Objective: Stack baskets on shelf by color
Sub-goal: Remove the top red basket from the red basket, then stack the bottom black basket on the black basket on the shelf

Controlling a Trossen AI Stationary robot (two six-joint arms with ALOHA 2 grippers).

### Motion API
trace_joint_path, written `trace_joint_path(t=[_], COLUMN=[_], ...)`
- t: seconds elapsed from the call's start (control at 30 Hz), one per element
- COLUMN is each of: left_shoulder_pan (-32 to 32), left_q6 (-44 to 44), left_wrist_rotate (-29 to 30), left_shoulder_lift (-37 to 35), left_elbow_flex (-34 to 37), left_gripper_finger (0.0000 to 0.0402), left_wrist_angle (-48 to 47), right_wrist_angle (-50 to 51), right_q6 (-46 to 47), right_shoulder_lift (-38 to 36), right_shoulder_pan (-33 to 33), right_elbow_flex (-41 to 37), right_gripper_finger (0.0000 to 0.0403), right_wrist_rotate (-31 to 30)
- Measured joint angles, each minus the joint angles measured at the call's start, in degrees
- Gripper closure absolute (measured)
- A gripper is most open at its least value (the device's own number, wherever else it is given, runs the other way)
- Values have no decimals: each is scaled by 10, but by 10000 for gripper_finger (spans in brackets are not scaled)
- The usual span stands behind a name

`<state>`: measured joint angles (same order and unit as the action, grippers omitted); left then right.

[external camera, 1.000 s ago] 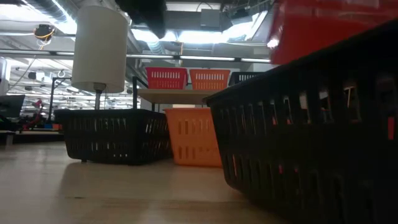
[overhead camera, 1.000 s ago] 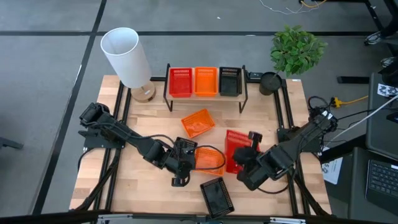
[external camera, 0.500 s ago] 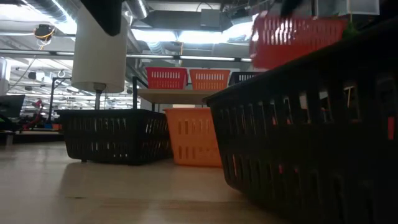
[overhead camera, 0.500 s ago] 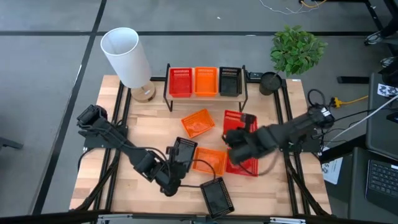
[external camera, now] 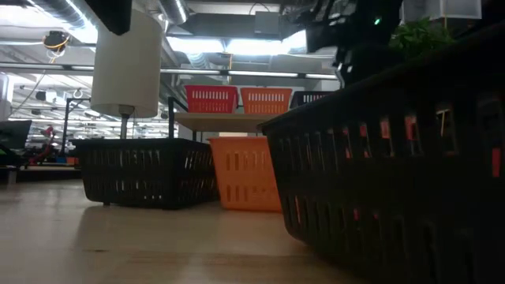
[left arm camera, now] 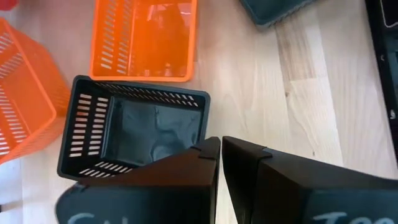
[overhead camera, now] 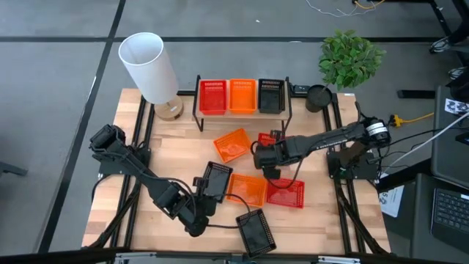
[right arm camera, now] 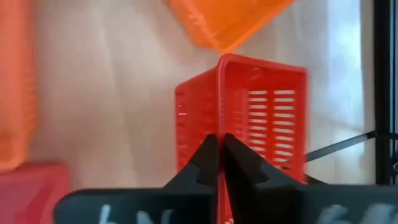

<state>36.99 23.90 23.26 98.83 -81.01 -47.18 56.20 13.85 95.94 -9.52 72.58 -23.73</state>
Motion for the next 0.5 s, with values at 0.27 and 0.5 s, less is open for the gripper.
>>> trace_joint_path(t=[0.27,0.5], left_shoulder_pan=[-8,-8], left_q6=[3,46], left_wrist_rotate=[0,-40], left_shoulder_lift=[0,0], left_elbow_flex=[0,0], left_gripper_finger=[390,390], left_wrist_angle=[-10,-68], right_wrist_angle=[-11,-15], right_q6=[-20,-30], right_shoulder_lift=[0,0], right_shoulder_pan=[26,29], right_elbow_flex=[2,14], right_gripper_finger=[315,253], right_wrist_rotate=[101,143])
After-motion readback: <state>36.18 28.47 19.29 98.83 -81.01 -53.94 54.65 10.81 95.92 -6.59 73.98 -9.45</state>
